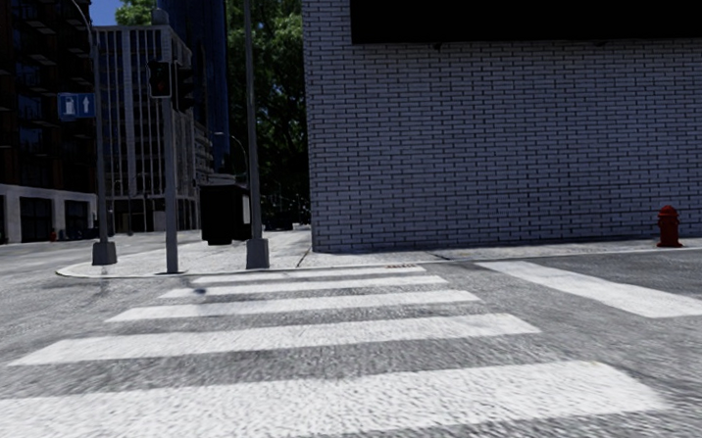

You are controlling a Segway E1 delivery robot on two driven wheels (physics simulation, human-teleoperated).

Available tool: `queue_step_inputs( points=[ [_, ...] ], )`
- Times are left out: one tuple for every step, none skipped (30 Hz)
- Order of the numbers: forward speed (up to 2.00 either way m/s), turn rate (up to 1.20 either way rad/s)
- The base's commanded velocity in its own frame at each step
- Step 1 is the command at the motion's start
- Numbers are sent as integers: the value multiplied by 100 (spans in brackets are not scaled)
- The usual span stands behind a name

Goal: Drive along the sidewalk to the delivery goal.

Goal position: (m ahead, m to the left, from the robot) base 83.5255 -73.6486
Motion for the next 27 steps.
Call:
queue_step_inputs(
  points=[
    [200,0],
    [200,0],
    [200,0],
    [200,0],
    [200,0],
    [200,0],
    [200,0],
    [200,0],
    [200,0],
    [200,0],
    [200,0],
    [200,0],
    [200,0],
    [200,0],
    [200,0],
    [200,0],
    [200,0],
    [200,0],
    [200,0],
    [200,0],
    [200,0],
    [200,0],
    [200,0],
    [200,0],
    [200,0],
    [200,0],
    [200,0]
  ],
)
